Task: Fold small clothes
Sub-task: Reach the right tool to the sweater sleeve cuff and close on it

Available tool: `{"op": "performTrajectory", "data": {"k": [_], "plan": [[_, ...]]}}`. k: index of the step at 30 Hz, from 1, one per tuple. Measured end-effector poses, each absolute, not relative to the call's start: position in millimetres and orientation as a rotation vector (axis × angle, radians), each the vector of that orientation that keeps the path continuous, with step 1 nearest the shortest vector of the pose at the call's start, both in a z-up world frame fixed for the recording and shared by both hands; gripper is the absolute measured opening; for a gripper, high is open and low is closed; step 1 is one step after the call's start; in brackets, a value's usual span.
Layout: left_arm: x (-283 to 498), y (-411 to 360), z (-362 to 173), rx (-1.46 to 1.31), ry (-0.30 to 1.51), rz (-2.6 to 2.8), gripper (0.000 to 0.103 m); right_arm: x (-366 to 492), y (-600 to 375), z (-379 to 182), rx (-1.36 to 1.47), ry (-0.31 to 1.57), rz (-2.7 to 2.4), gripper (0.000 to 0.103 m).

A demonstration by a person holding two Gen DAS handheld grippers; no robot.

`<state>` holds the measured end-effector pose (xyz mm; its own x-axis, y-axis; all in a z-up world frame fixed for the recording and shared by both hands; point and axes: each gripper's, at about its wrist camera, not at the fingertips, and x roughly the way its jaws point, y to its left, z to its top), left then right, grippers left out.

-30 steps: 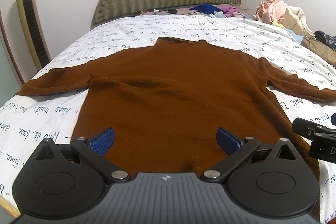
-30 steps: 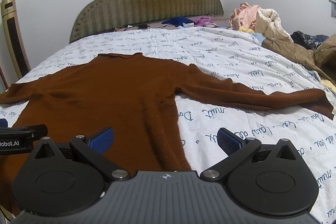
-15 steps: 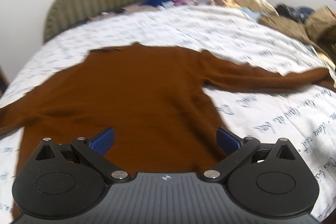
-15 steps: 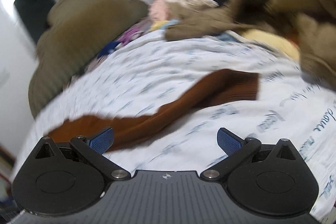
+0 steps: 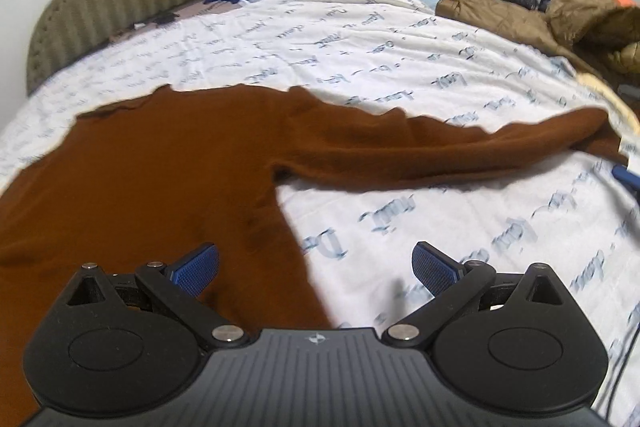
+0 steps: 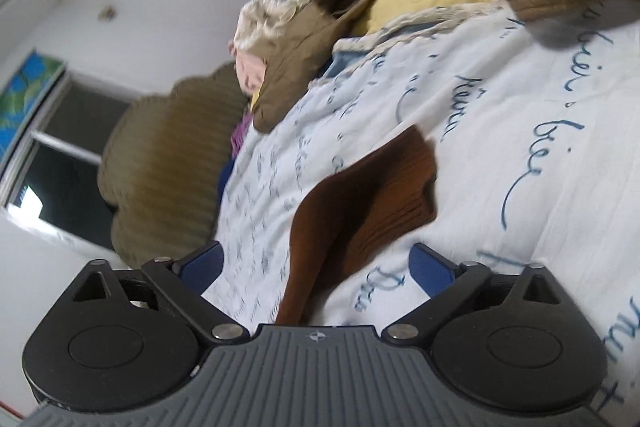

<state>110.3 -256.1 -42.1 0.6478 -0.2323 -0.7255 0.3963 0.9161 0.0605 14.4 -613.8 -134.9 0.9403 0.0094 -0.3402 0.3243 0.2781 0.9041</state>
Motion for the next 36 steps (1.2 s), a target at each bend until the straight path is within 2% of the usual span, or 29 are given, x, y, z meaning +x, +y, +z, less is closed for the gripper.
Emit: {"op": "performTrajectory", "data": {"k": [3,4,5,6,8,9,12,20,30,36], "plan": [[125.3,-261.0,-50.3,0.112,0.808,-0.376,0.103,19.1,-622.6,-141.9,1.295,0.256,-0.235,0.084],[131.6,-261.7,-53.7,0.069,0.823,-0.366,0.103,21.6,-624.3,-143.6,1.294,0.26,-0.259,0.072],[137.9,-262.1,-57.4,0.028,0.833,-0.356,0.103,21.2,-626.3,-146.9,1.295,0.252,-0.292,0.056],[143.6,-262.3,-60.8,-0.01,0.842,-0.345,0.103,22.1,-628.1,-151.8,1.305,0.243,-0.309,0.048],[154.2,-264.1,-66.7,-0.074,0.859,-0.33,0.103,22.1,-631.8,-165.9,1.353,0.251,-0.326,0.016],[157.5,-265.7,-67.8,-0.097,0.856,-0.327,0.103,23.1,-633.5,-173.0,1.369,0.258,-0.332,0.009],[168.2,-273.7,-70.1,-0.113,0.822,-0.306,0.103,22.9,-635.0,-176.0,1.356,0.256,-0.311,0.008],[198.8,-299.2,-76.3,-0.147,0.876,-0.31,0.103,23.8,-633.4,-148.0,1.285,0.198,-0.201,0.01],[184.2,-233.2,-70.8,-0.617,1.007,-0.362,0.103,29.6,-628.2,-95.0,1.157,0.17,-0.101,0.01],[201.6,-238.8,-85.7,-0.7,1.065,-0.41,0.103,26.6,-619.9,-93.9,1.135,0.174,-0.095,0.01]]}}
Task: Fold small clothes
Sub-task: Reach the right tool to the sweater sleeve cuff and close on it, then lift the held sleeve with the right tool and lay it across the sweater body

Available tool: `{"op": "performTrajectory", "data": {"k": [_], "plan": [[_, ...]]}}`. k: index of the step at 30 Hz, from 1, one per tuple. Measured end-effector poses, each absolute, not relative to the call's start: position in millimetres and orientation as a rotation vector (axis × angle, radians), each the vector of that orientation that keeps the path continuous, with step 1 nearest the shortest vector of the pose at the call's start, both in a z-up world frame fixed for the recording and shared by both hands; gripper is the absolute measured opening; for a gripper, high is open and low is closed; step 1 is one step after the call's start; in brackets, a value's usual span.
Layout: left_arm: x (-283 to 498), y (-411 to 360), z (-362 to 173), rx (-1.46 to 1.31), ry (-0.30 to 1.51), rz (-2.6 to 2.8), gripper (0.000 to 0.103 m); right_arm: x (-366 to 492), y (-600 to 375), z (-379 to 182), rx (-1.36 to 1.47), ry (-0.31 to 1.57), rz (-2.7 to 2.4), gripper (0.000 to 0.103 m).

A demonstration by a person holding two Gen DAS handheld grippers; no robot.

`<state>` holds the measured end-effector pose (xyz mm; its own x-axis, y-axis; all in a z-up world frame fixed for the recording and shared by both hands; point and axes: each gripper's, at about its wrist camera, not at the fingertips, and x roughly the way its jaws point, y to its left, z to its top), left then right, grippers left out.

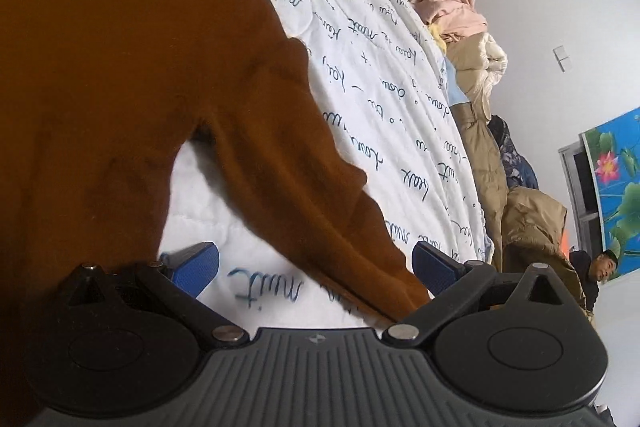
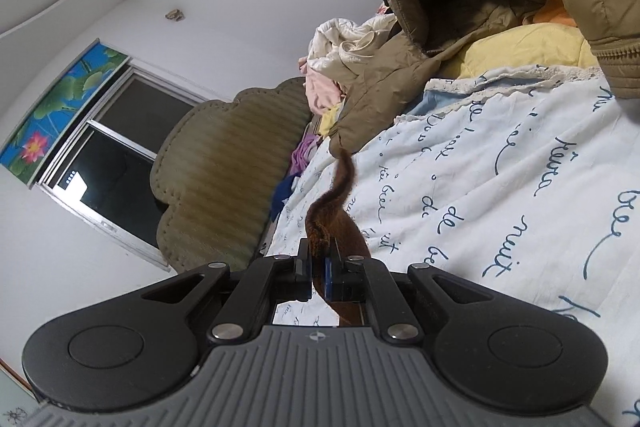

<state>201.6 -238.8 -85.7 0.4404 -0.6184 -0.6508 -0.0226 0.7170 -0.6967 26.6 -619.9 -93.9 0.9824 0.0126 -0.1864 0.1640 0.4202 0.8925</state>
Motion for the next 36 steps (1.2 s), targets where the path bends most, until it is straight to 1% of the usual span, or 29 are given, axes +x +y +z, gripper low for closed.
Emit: {"op": "performTrajectory", "data": {"k": [3,9,15,18,23,25,28,33,36], "plan": [[204.8,-241.7,-84.5,-0.72,1.047,-0.431,0.103,21.6,-615.6,-89.6,1.094,0.17,-0.099,0.01],[203.1,-248.7,-80.1,-0.661,1.046,-0.461,0.103,22.7,-613.1,-69.0,1.037,0.153,-0.054,0.01],[184.2,-260.6,-54.4,-0.496,0.992,-0.512,0.103,38.0,-593.1,-41.9,0.963,0.165,0.013,0.01],[187.8,-260.1,-45.3,-0.433,0.949,-0.502,0.103,44.9,-575.8,-19.3,0.907,0.156,0.046,0.01],[214.6,-255.2,-34.9,-0.412,0.967,-0.471,0.103,49.4,-551.0,33.6,0.828,0.104,0.117,0.01],[222.6,-260.8,-30.5,-0.338,0.976,-0.469,0.103,51.2,-544.6,55.5,0.814,0.081,0.152,0.01],[233.5,-267.4,-30.6,-0.282,1.038,-0.477,0.103,56.3,-534.4,84.1,0.786,0.065,0.201,0.01],[238.1,-280.3,-30.5,-0.24,1.099,-0.616,0.103,79.8,-501.3,115.5,0.704,0.108,0.267,0.01],[243.2,-266.8,-30.5,-0.306,1.126,-0.623,0.103,101.1,-467.4,130.3,0.661,0.152,0.313,0.01]]}}
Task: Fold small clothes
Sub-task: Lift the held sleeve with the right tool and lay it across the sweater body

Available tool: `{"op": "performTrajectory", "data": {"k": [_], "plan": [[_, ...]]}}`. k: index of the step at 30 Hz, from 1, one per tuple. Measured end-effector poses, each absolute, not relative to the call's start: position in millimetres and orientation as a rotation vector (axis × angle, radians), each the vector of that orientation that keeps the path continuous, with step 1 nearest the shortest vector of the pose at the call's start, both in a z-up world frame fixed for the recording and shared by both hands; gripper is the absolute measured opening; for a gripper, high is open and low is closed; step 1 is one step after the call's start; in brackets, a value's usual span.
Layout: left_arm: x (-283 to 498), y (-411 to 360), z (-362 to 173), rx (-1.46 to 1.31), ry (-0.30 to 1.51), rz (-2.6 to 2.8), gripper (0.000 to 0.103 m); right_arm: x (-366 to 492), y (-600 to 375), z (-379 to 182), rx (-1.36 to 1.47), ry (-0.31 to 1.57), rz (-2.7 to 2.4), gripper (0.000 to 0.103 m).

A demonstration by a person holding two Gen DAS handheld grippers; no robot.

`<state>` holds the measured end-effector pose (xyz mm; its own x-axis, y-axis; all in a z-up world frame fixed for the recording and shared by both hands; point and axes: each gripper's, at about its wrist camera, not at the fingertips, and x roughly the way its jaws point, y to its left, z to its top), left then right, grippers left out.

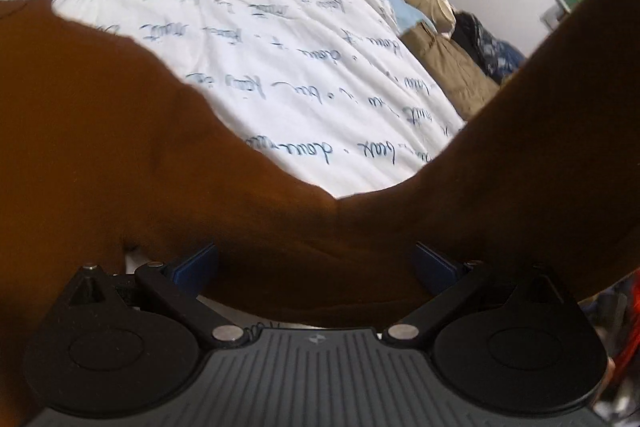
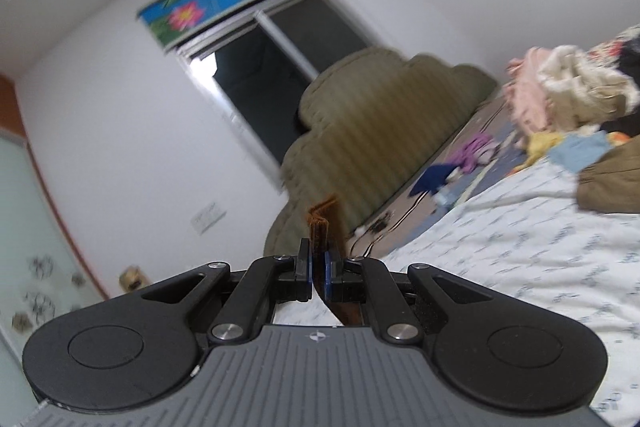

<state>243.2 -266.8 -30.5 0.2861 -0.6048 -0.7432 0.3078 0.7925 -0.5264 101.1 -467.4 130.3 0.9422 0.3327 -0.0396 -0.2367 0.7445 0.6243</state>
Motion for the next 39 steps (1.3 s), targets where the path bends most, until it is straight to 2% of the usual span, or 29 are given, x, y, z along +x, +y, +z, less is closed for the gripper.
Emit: {"op": "performTrajectory", "data": {"k": [8,16,22,28,31,32,33,34,35,39], "plan": [[249.8,-136.1,-8.9,-0.497,0.998,-0.476,0.103,156.4,-361.0,161.9,0.567,0.243,0.441,0.01],[225.1,25.8,0.1,-0.623,0.854,-0.25,0.103,211.2,-222.0,157.5,0.507,0.343,0.593,0.01],[180.6,121.2,-9.0,-0.632,0.788,-0.048,0.103,260.5,-112.9,113.4,0.438,0.445,0.657,0.01],[137.9,165.2,-23.7,-0.605,0.795,0.03,0.103,291.1,-20.0,32.6,0.324,0.619,0.613,0.01],[124.2,169.5,-29.2,-0.585,0.817,0.024,0.103,299.6,14.4,-10.0,0.245,0.725,0.557,0.017],[125.1,169.1,-31.0,-0.573,0.818,0.019,0.103,298.9,20.4,-19.5,0.231,0.743,0.54,0.024],[123.7,169.0,-30.6,-0.563,0.814,0.019,0.103,297.5,21.2,-26.1,0.23,0.754,0.528,0.034],[121.6,170.1,-30.7,-0.553,0.808,0.02,0.103,296.1,21.8,-29.0,0.252,0.768,0.519,0.062],[121.8,169.3,-29.2,-0.547,0.799,0.017,0.103,294.7,19.1,-29.2,0.285,0.774,0.524,0.079],[136.2,164.0,-26.8,-0.561,0.778,-0.014,0.103,273.7,-16.1,-4.4,0.356,0.699,0.596,0.077]]}}
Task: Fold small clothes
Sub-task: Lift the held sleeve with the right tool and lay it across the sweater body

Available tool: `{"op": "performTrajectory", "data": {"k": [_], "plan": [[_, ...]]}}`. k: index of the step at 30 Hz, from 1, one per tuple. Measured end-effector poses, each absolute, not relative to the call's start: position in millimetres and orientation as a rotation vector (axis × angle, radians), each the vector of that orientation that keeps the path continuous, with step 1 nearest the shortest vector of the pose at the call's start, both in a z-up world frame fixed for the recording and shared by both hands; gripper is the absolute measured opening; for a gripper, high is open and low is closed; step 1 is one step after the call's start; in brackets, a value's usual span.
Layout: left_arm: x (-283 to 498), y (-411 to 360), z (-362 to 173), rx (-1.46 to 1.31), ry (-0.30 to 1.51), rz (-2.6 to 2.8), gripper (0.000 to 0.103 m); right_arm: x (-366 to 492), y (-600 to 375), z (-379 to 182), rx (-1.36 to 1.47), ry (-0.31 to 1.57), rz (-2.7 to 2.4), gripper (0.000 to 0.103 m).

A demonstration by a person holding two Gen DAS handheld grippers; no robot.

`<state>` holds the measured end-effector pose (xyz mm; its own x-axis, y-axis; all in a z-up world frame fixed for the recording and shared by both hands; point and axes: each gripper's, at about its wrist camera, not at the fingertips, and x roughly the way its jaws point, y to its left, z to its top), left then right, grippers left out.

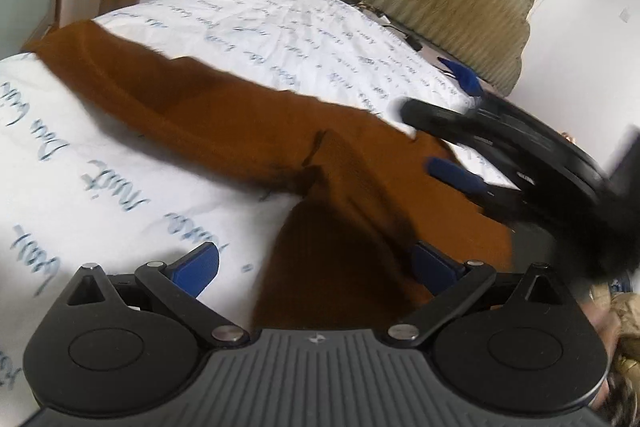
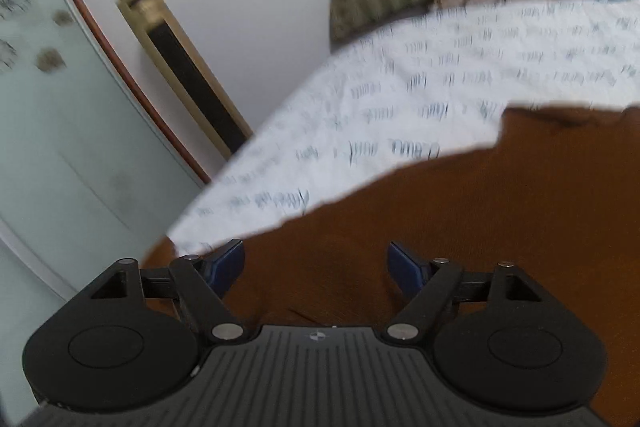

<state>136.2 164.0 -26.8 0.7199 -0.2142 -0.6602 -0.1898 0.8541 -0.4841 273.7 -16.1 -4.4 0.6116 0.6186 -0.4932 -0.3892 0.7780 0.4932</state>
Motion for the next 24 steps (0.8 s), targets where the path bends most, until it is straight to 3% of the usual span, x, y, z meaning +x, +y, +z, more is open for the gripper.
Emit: {"op": "performTrajectory", "data": {"k": [6,13,15,17,20,21,23,24], "plan": [[181.8,123.5,-9.1,-0.474,0.711,-0.061,0.103,259.9,-129.6,12.1,0.455,0.656,0.43,0.077],[256.8,65.0,-50.8,-0.293,0.849,-0.004,0.103,264.5,-264.5,-46.6,0.549,0.777,0.071,0.074],[260.6,60.8,-63.5,-0.251,0.847,0.03,0.103,258.7,-297.0,-69.6,0.561,0.778,-0.018,0.043],[259.1,50.4,-67.3,-0.167,0.826,0.033,0.103,251.5,-319.8,-83.1,0.615,0.761,-0.025,0.0],[255.6,38.4,-67.8,-0.088,0.831,0.052,0.103,246.6,-333.2,-88.5,0.676,0.777,-0.021,0.0],[251.0,39.3,-62.8,-0.097,0.821,0.045,0.103,244.9,-332.6,-85.2,0.697,0.778,-0.012,0.005],[235.7,49.2,-47.9,-0.142,0.77,0.012,0.103,247.4,-327.0,-73.5,0.697,0.745,0.02,0.037],[228.0,56.0,-39.7,-0.15,0.748,0.006,0.103,240.9,-319.3,-62.2,0.666,0.715,0.02,0.043]]}}
